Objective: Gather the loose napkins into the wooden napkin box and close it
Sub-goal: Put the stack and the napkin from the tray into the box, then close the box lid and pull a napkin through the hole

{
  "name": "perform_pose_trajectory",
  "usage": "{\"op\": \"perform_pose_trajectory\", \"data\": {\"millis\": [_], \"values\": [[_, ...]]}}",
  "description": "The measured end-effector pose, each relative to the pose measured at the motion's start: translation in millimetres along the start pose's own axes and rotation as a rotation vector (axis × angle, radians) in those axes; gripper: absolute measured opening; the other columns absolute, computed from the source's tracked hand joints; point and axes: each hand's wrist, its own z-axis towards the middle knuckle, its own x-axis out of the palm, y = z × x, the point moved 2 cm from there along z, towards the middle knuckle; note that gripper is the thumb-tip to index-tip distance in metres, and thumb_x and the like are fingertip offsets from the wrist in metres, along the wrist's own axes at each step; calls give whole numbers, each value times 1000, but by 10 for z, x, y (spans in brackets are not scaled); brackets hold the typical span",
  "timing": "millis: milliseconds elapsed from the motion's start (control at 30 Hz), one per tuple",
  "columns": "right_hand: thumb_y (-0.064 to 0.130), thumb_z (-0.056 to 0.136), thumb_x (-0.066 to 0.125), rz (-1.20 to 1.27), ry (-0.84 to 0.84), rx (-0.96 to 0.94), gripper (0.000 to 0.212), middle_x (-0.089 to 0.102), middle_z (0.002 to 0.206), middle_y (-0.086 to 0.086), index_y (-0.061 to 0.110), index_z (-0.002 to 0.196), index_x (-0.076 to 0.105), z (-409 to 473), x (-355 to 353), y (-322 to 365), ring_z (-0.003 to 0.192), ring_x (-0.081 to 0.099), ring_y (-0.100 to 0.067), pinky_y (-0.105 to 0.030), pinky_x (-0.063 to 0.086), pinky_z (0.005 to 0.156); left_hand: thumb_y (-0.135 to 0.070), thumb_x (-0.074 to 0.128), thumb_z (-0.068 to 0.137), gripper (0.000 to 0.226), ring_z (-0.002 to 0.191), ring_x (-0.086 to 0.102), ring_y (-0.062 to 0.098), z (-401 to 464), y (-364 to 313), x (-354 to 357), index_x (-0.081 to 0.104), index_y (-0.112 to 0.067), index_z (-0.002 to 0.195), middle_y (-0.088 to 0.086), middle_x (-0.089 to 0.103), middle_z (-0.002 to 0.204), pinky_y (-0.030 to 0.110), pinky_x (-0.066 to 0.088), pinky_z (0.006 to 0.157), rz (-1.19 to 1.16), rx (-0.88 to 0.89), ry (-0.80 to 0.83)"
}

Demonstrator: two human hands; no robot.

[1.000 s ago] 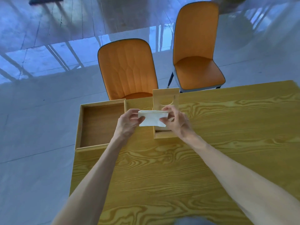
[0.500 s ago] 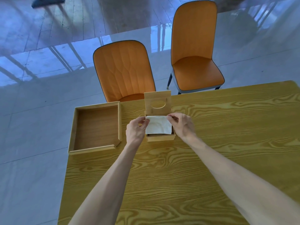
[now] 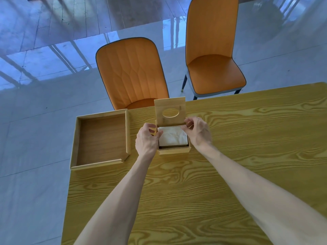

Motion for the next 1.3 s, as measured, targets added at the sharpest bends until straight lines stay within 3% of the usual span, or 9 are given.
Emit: {"op": "perform_pose_trajectory", "data": {"millis": [233, 333, 433, 567, 667, 800, 967, 1300], "values": [[33, 85, 74, 36, 99, 97, 30, 66, 88, 3, 18, 107, 60, 159, -41, -48, 77, 64, -15, -31, 53, 63, -41, 68, 87, 39, 87, 68, 22, 142, 10, 10, 56, -23, 119, 2, 69, 105, 46, 60, 77, -101, -92, 163], [38, 95, 58, 83, 93, 202, 31, 71, 93, -1, 14, 112, 64, 262, -129, -24, 73, 68, -18, -32, 58, 58, -55, 54, 92, 48, 89, 67, 22, 225, -75, -76, 56, -19, 124, 8, 66, 114, 42, 61, 69, -267, -317, 281], [54, 99, 39, 237, 111, 451, 58, 73, 94, -11, 4, 117, 62, 397, -225, 96, 73, 71, -26, -41, 62, 62, -74, 31, 89, 77, 104, 64, 40, 327, -191, -207, 51, -16, 136, 18, 61, 126, 53, 58, 79, -396, -561, 479], [83, 82, 31, 434, 430, 751, 93, 57, 133, -21, 10, 136, 50, 518, -322, 363, 105, 62, -44, -43, 55, 62, -88, 27, 77, 96, 122, 49, 56, 463, -374, -302, 44, -21, 144, 26, 44, 146, 68, 50, 86, -449, -653, 584], [87, 77, 33, 429, 564, 763, 97, 47, 142, -25, 12, 136, 51, 586, -341, 452, 117, 55, -50, -51, 56, 76, -92, 33, 69, 103, 128, 41, 59, 486, -486, -284, 39, -24, 147, 27, 36, 151, 74, 43, 89, -431, -673, 619], [84, 78, 41, 455, 612, 784, 92, 44, 144, -28, 13, 137, 50, 642, -340, 411, 122, 50, -52, -61, 51, 91, -92, 45, 64, 110, 131, 34, 61, 456, -544, -213, 26, -29, 153, 29, 26, 155, 76, 40, 91, -418, -666, 624], [77, 82, 44, 503, 640, 752, 84, 40, 147, -29, 18, 141, 47, 621, -362, 347, 129, 44, -52, -63, 42, 99, -85, 52, 68, 106, 136, 28, 59, 453, -500, -199, 22, -30, 154, 29, 25, 156, 76, 27, 101, -466, -668, 616], [71, 80, 53, 580, 686, 614, 83, 36, 152, -21, 24, 146, 39, 346, -437, 191, 134, 41, -43, -63, 37, 105, -72, 57, 73, 94, 139, 32, 50, 223, -277, -298, 18, -39, 153, 20, 26, 159, 73, 6, 110, -499, -476, 666]]}}
